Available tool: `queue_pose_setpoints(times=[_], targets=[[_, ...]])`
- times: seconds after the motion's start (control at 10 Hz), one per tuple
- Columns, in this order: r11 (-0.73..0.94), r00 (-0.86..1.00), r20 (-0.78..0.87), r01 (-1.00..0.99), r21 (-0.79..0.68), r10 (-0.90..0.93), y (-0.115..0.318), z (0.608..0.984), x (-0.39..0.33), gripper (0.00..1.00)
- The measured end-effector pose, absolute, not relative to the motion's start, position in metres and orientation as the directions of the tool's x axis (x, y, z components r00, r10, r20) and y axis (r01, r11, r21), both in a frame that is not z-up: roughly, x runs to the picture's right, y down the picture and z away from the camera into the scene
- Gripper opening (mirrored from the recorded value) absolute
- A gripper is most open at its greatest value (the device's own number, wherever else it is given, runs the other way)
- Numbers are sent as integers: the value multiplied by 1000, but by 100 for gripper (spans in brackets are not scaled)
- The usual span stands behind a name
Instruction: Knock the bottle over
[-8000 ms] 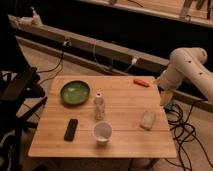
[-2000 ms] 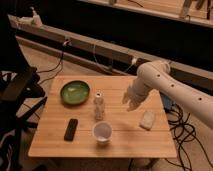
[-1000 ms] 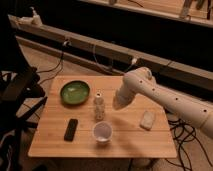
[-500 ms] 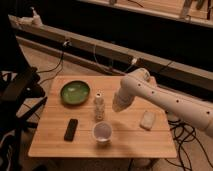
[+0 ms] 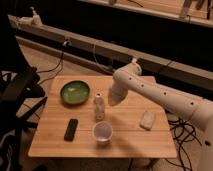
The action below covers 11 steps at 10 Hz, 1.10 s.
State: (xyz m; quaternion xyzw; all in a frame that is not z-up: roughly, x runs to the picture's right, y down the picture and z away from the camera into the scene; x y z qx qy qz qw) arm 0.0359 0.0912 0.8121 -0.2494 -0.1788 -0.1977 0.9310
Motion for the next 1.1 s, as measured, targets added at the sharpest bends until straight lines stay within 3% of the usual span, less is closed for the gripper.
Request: queue_pose_setpoints(times=[0.2, 0.3, 0.8, 1.0, 1.1], targets=[[800, 849, 449, 464, -380, -280, 89, 813, 37, 3], [800, 839, 467, 472, -370, -278, 88, 813, 37, 0], [833, 718, 656, 495, -247, -232, 79, 807, -28, 0], [845, 662, 721, 492, -210, -206, 74, 804, -49, 10], [838, 676, 707, 496, -227, -209, 76, 803, -54, 22]])
